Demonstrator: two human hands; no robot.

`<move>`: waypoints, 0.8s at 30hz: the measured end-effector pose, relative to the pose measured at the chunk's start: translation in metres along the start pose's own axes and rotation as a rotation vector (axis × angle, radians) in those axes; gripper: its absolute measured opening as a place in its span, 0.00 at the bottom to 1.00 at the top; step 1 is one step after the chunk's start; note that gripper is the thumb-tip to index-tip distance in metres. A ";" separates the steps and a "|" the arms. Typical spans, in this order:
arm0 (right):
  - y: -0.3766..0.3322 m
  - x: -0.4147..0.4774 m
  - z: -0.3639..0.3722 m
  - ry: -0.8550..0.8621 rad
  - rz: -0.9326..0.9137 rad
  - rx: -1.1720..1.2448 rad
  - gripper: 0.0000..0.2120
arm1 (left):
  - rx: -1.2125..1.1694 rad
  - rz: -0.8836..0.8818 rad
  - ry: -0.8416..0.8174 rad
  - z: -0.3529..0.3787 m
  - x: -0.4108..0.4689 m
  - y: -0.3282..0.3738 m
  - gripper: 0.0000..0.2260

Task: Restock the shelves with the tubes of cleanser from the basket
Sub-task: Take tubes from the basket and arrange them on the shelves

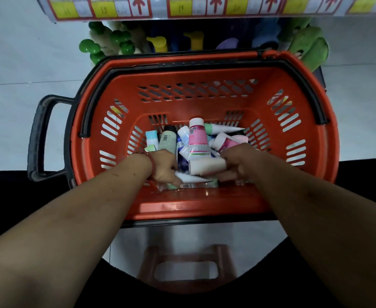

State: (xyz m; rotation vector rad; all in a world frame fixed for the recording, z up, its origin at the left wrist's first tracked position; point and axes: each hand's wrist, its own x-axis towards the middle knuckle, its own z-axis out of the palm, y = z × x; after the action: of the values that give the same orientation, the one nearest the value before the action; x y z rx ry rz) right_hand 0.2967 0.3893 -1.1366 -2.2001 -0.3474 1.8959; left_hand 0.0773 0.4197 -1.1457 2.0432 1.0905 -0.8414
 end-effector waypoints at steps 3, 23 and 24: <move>-0.004 -0.007 0.001 0.123 -0.044 0.145 0.11 | -0.026 -0.048 0.057 -0.002 -0.018 -0.005 0.22; -0.025 -0.065 -0.039 0.155 -0.564 0.469 0.11 | -1.297 -0.173 0.384 -0.016 -0.081 -0.004 0.16; -0.027 -0.065 -0.044 0.123 -0.575 0.487 0.10 | -1.350 -0.147 0.374 -0.018 -0.081 -0.003 0.16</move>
State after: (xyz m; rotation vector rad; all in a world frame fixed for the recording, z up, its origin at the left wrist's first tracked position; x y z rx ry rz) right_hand 0.3297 0.3941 -1.0608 -1.6540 -0.3919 1.3529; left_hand 0.0425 0.4000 -1.0731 0.9490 1.4287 0.2858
